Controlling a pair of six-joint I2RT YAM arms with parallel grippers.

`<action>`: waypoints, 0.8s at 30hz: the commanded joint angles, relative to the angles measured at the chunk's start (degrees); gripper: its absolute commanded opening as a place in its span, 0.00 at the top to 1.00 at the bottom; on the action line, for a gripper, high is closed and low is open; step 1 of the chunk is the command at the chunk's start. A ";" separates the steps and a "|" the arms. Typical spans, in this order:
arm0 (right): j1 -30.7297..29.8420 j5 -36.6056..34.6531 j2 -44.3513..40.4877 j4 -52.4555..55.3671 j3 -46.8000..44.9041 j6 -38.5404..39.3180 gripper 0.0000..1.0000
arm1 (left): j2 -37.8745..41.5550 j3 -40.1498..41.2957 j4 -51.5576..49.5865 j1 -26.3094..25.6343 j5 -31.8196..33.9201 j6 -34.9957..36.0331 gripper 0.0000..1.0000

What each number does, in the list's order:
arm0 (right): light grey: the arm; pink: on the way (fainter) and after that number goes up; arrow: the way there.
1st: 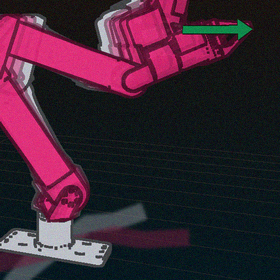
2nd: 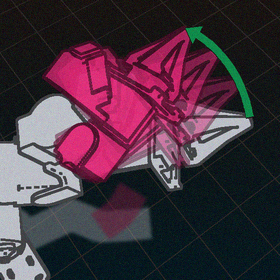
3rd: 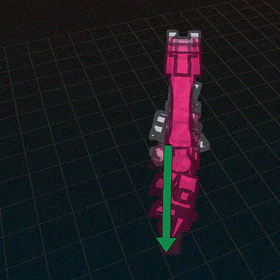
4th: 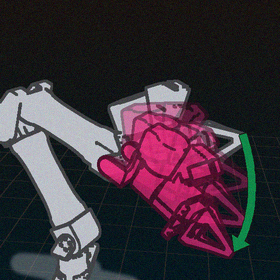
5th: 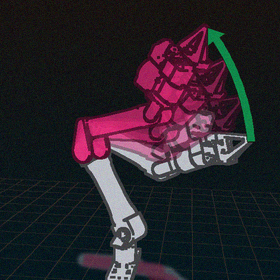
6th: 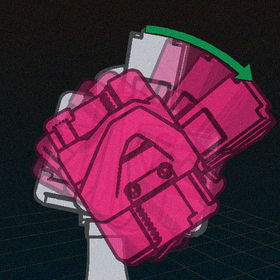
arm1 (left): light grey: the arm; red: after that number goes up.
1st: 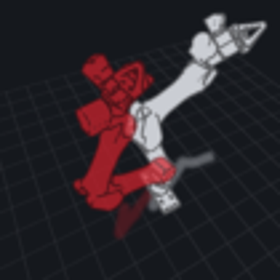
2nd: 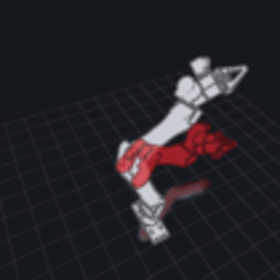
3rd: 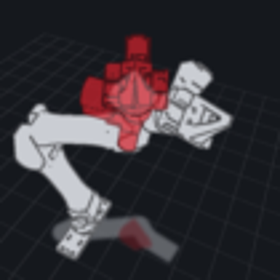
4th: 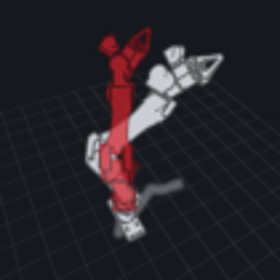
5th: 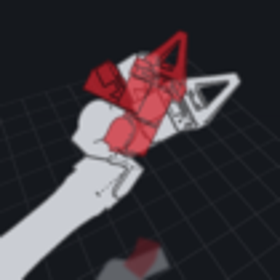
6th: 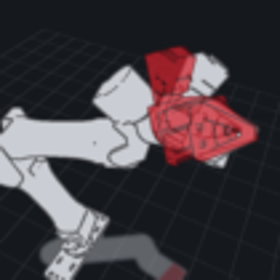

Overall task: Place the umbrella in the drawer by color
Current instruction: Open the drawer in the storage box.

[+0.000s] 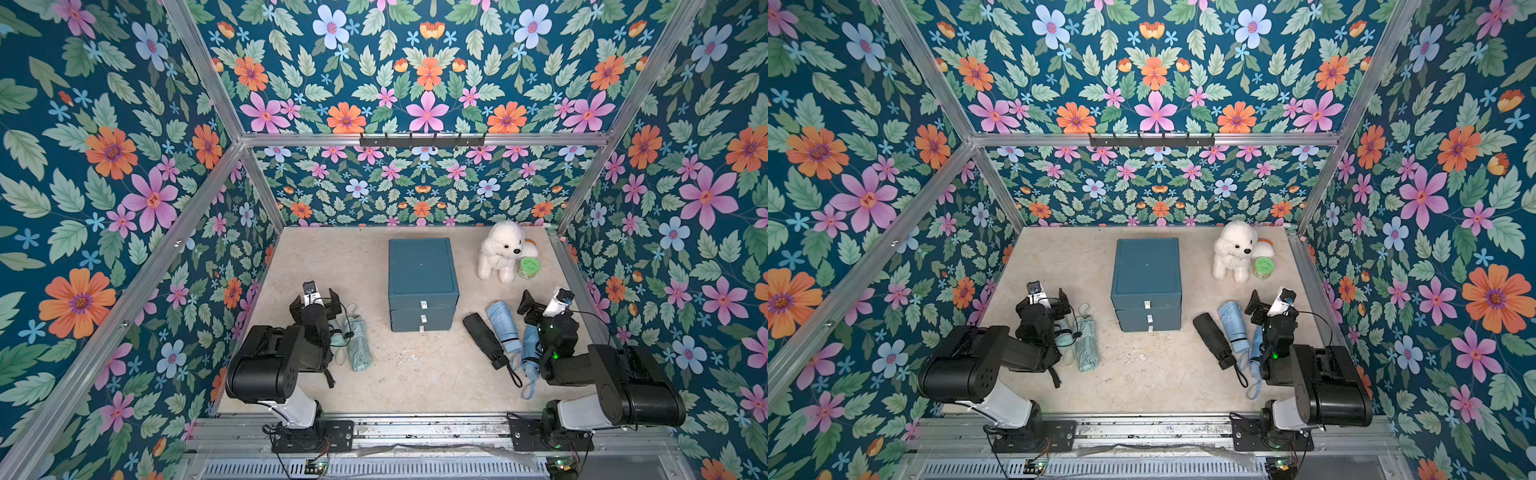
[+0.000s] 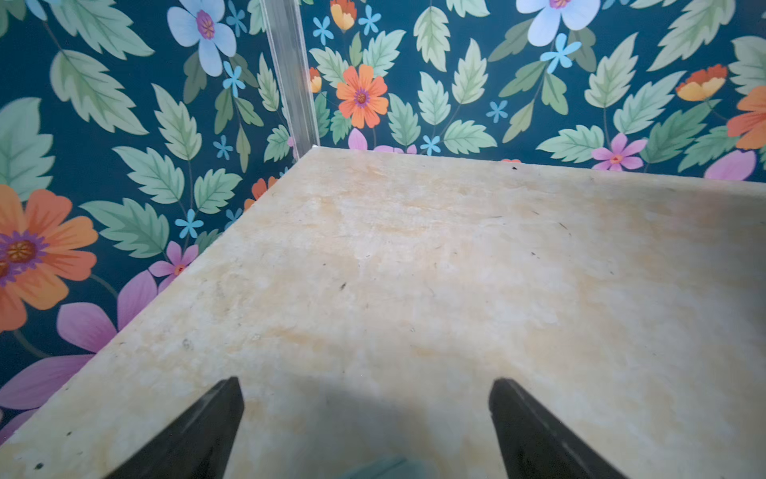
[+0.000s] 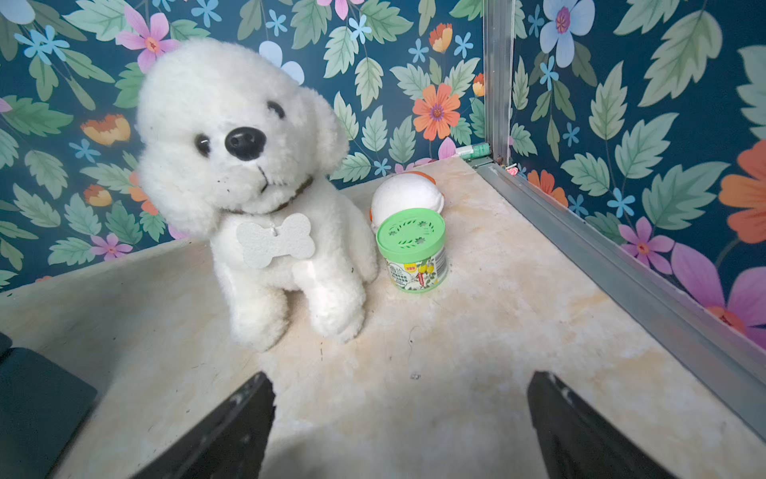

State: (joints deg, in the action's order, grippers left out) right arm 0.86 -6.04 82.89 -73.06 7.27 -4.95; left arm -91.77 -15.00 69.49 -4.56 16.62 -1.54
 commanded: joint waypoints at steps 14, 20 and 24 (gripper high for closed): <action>-0.02 0.07 0.16 -3.60 0.53 2.91 0.01 | -0.08 -0.62 2.06 0.52 -1.66 0.92 0.01; 0.01 -0.36 0.23 -3.50 0.60 2.82 0.01 | -0.01 -0.90 1.62 0.60 -1.92 0.75 0.01; -0.07 -9.44 -9.78 16.19 7.02 -0.01 0.01 | 9.60 -7.05 -17.55 -0.22 8.84 -2.43 0.01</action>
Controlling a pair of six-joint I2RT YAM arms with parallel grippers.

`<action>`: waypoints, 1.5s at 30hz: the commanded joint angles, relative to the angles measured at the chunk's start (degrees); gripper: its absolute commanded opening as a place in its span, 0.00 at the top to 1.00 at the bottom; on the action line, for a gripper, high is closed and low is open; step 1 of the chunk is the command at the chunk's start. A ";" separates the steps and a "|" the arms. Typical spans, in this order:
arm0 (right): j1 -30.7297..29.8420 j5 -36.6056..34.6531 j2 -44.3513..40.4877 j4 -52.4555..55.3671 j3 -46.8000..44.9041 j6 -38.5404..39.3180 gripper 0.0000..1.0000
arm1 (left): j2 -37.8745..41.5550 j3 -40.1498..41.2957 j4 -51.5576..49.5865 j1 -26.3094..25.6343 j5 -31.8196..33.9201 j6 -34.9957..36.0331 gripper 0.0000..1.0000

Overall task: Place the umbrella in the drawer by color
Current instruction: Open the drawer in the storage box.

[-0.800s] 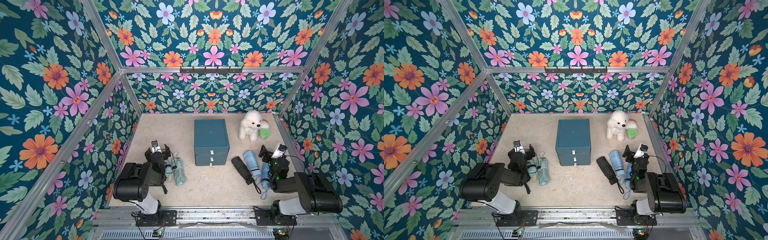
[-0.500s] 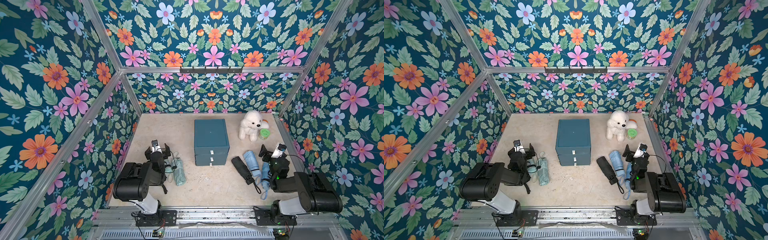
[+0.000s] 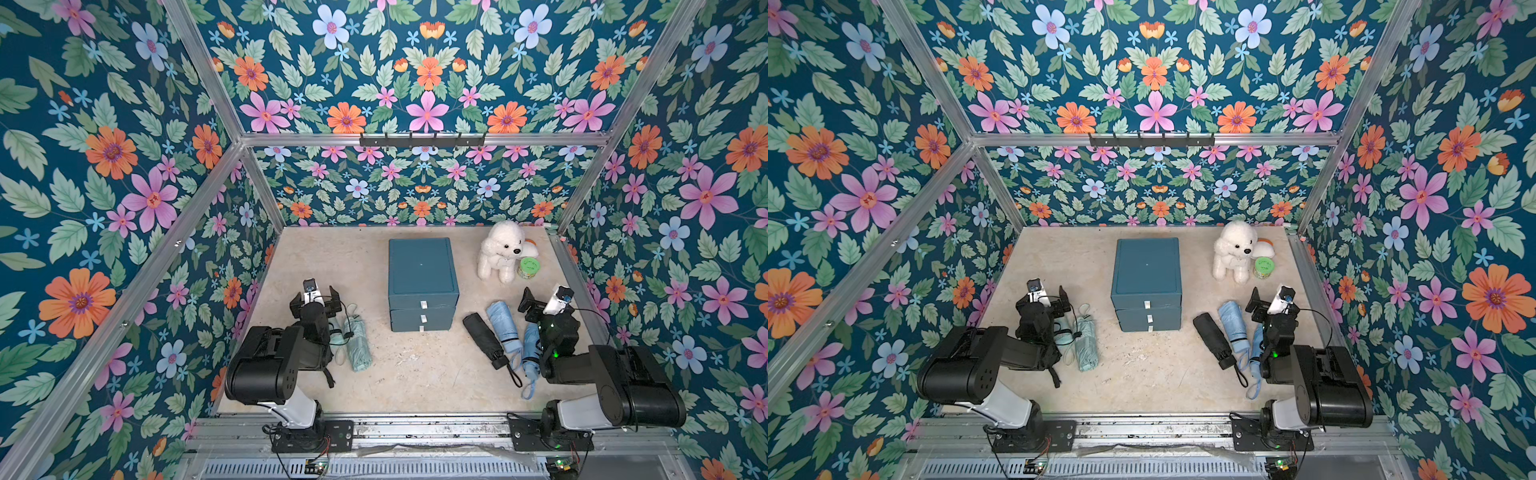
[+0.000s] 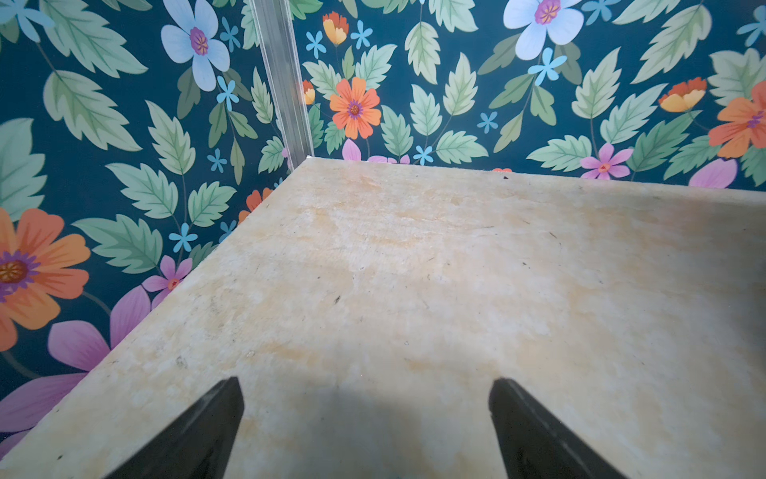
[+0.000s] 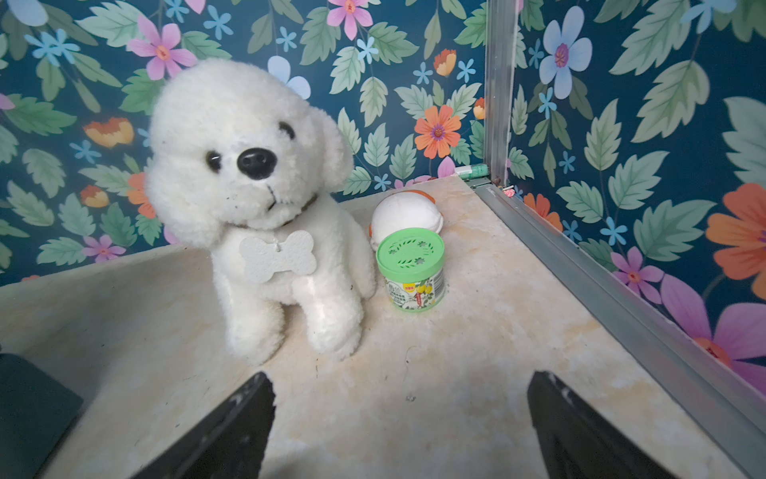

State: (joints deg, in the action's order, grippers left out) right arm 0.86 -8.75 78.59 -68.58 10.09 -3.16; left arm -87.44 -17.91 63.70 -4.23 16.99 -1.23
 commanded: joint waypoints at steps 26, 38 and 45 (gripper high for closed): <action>-65.19 -30.87 -12.31 101.98 54.24 -45.73 0.32 | 33.01 -26.15 -59.40 -26.33 -15.09 -38.92 0.03; -68.98 -24.11 3.40 94.73 61.45 -45.66 0.37 | 28.09 -28.31 -62.24 -26.44 -21.07 -41.49 0.32; -63.64 -13.62 1.94 88.60 57.21 -43.39 0.43 | 26.73 -28.36 -61.85 -28.04 -22.53 -41.98 0.28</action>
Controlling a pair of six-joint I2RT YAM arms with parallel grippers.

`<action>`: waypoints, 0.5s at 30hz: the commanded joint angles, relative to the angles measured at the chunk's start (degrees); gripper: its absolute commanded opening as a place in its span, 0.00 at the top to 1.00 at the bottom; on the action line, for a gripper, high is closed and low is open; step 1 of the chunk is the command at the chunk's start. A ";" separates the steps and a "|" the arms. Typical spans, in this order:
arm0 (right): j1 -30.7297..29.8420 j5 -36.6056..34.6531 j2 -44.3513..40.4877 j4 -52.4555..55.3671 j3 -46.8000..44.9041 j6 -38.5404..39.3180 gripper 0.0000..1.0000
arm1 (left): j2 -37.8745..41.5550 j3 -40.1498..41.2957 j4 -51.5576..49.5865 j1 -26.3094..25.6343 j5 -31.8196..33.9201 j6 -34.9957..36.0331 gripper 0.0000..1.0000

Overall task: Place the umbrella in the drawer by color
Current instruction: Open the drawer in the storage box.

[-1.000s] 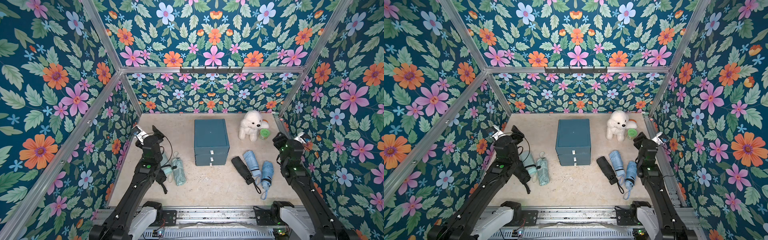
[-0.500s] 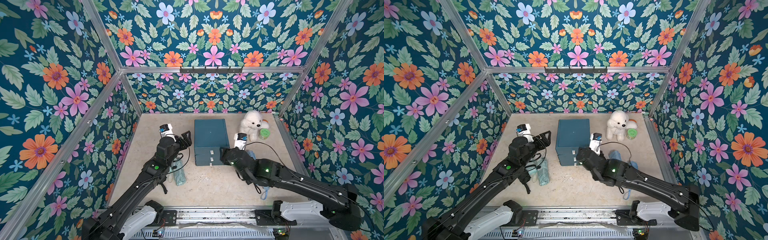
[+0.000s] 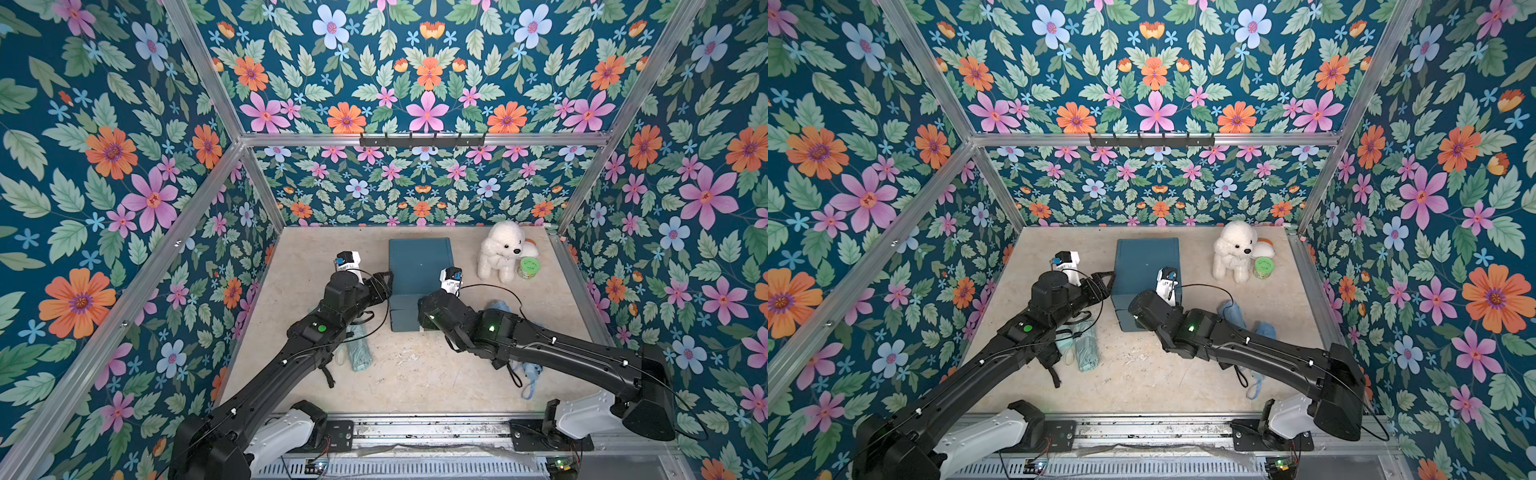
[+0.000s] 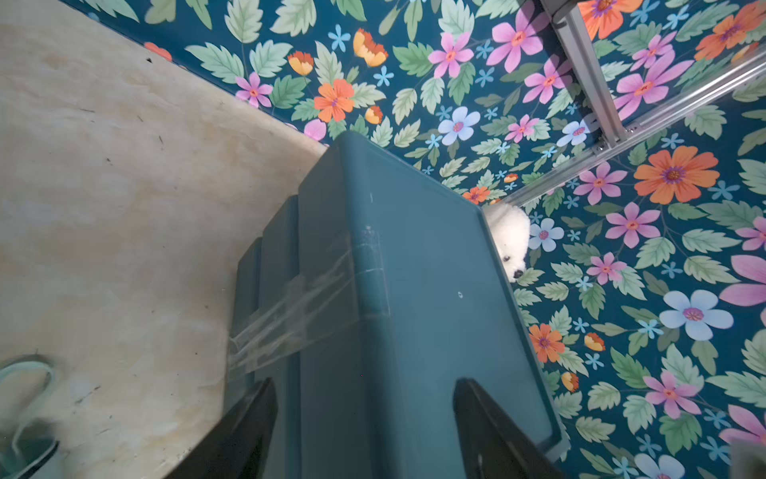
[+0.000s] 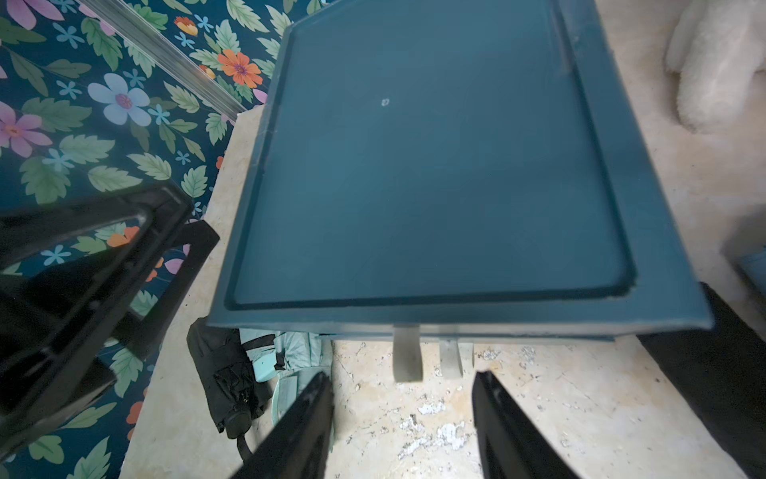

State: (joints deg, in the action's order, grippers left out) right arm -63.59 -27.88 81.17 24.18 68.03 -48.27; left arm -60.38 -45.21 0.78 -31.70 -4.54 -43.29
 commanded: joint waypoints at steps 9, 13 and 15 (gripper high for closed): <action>2.03 8.20 1.68 -4.59 -0.28 2.24 0.50 | -2.29 -0.16 2.41 -1.69 -3.11 -0.07 0.39; 3.11 8.28 2.69 -5.07 0.17 2.72 0.56 | -3.15 -0.31 2.16 -1.69 -2.94 -0.16 0.41; 3.30 8.30 3.50 -4.64 0.84 2.97 0.57 | -3.76 -0.99 1.78 -1.69 -2.91 0.32 0.42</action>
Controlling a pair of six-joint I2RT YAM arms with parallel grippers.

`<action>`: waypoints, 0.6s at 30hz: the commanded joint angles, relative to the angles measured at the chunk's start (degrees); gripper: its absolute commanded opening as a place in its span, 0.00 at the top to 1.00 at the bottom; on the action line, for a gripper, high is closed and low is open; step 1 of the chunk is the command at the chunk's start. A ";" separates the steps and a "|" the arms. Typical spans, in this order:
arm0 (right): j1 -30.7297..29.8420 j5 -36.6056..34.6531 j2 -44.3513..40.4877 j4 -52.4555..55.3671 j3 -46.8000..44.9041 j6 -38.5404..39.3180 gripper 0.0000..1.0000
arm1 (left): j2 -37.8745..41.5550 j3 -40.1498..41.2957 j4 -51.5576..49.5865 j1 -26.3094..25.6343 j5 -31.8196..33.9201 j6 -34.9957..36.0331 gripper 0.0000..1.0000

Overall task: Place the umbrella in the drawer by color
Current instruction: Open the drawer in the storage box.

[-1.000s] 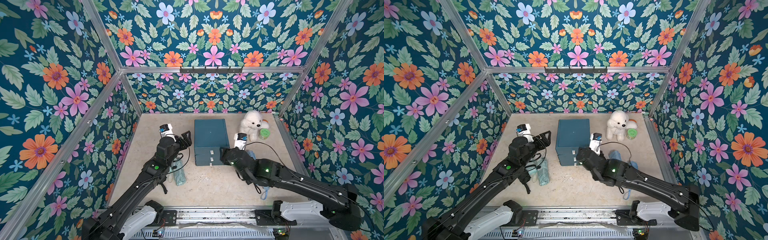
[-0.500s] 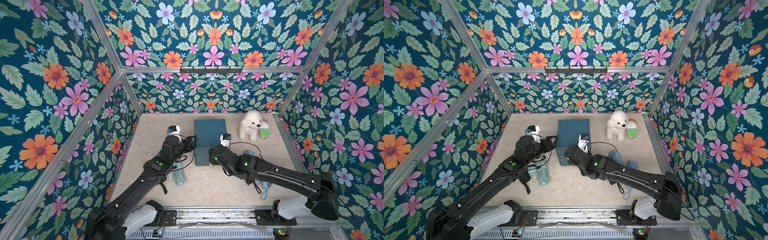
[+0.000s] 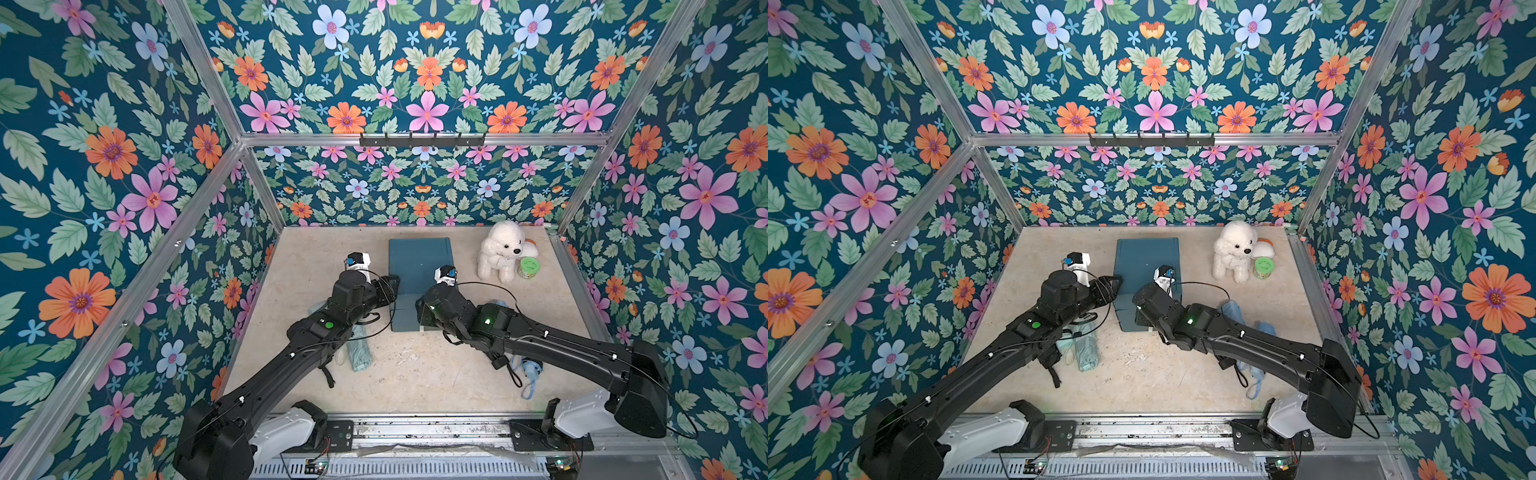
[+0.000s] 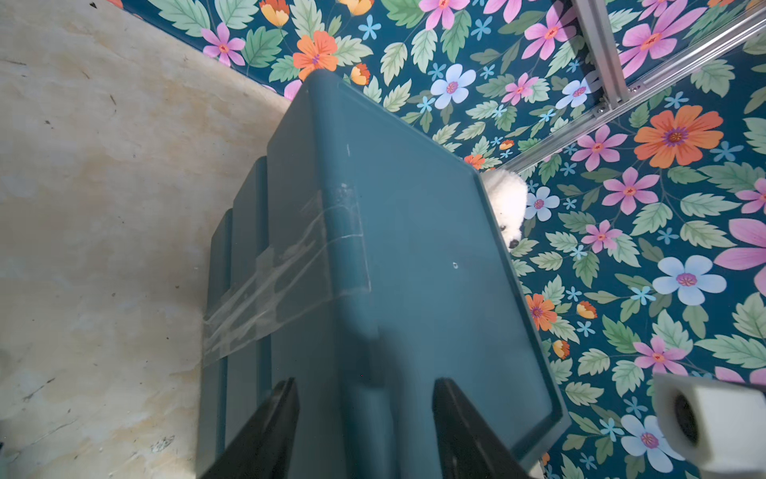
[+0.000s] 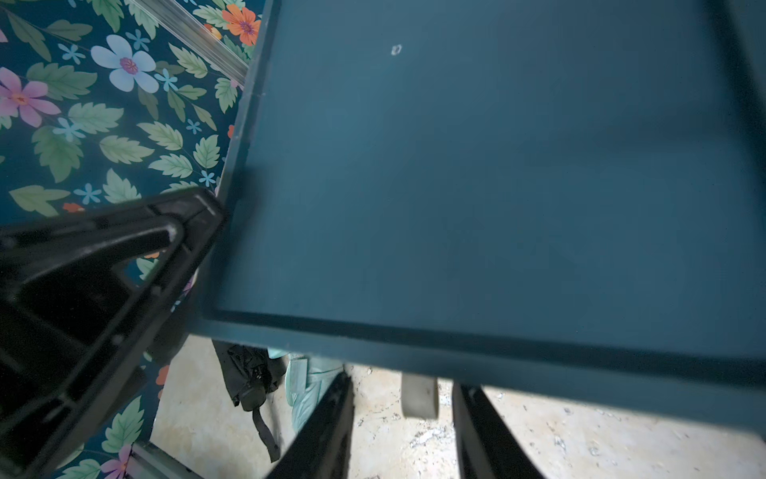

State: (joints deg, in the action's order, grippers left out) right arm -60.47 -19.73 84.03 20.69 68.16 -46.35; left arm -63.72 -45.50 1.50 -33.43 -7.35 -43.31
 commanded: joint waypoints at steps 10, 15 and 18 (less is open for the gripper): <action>1.22 -0.41 1.92 -0.54 0.73 2.06 0.89 | -3.41 -1.12 2.17 0.12 -0.40 1.38 0.42; 2.09 -0.51 2.62 0.14 1.05 3.06 1.00 | -3.60 -0.82 2.45 0.12 -0.04 1.21 0.42; 2.72 -0.80 2.78 -0.12 1.10 3.75 1.00 | -3.86 -0.82 2.29 0.12 0.83 1.47 0.44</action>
State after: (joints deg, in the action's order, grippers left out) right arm -58.22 -19.40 86.39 20.60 69.12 -43.81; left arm -67.42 -46.33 3.09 -33.26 -6.98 -42.87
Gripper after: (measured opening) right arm 0.077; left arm 0.564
